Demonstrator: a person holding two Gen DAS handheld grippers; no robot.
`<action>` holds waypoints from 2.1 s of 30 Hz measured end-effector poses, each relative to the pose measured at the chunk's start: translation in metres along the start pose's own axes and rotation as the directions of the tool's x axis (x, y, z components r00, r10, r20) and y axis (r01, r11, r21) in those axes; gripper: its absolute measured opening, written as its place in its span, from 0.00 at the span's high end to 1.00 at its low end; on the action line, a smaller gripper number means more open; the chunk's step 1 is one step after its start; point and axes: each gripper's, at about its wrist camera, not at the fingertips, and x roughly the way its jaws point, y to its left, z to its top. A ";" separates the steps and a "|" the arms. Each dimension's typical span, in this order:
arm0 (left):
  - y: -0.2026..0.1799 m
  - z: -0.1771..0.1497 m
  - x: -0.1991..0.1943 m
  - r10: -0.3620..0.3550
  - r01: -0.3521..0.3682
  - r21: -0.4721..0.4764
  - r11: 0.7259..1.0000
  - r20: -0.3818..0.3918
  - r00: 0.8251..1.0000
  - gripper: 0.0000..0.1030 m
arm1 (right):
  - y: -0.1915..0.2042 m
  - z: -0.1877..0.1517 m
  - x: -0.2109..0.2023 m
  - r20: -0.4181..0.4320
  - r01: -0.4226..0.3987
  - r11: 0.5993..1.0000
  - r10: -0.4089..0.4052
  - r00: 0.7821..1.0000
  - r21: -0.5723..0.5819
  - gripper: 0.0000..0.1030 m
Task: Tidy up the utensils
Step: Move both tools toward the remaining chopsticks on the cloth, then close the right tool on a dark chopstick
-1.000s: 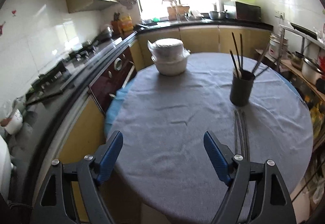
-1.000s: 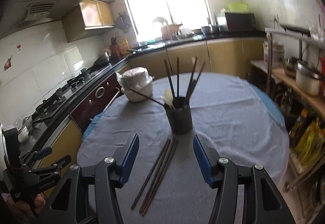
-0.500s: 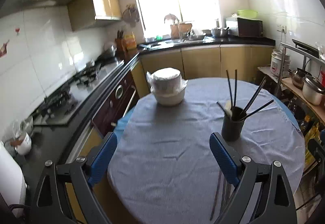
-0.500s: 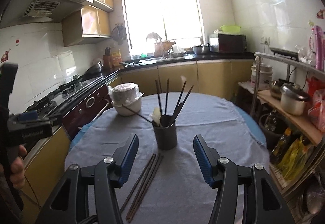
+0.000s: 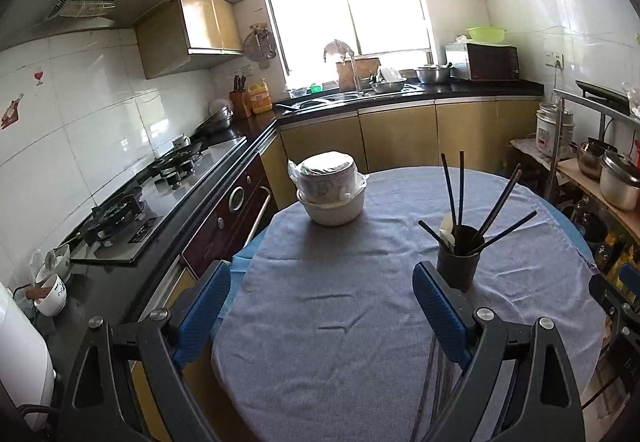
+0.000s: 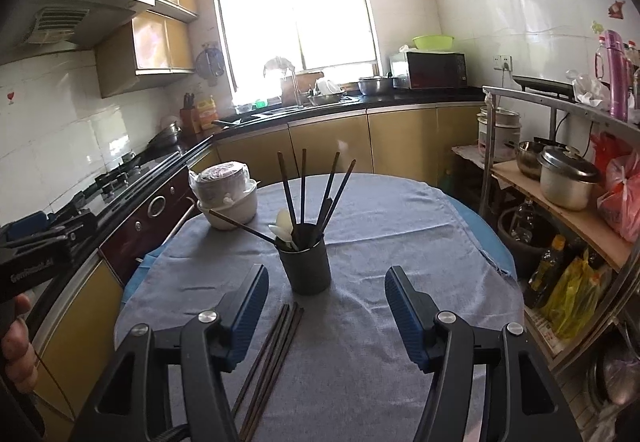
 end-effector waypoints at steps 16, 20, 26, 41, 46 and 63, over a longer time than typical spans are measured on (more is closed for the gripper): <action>0.010 -0.010 0.008 -0.048 0.047 -0.059 0.997 -0.022 0.999 0.10 | 0.024 -0.005 0.015 -0.050 -0.002 1.000 0.001 0.999 -0.017 0.38; 0.009 -0.024 0.020 -0.084 0.083 -0.038 0.996 -0.050 0.995 0.10 | 0.017 -0.012 0.023 -0.093 -0.037 0.999 0.038 0.995 0.013 0.38; 0.002 -0.072 0.084 -0.155 0.149 -0.042 0.988 -0.290 0.944 0.10 | -0.006 -0.038 0.067 -0.230 -0.042 0.995 0.061 0.971 0.085 0.56; -0.039 -0.125 0.177 -0.257 0.262 -0.063 0.963 -0.502 0.826 0.10 | 0.014 -0.088 0.212 -0.470 -0.104 0.987 0.149 0.870 0.120 0.72; -0.060 -0.122 0.196 -0.331 0.341 -0.078 0.937 -0.513 0.792 0.10 | 0.021 -0.094 0.239 -0.490 -0.077 0.992 0.117 0.864 0.102 0.75; -0.084 -0.143 0.210 -0.370 0.398 -0.081 0.914 -0.570 0.734 0.10 | 0.012 -0.096 0.245 -0.515 -0.029 1.000 0.021 0.857 -0.008 0.93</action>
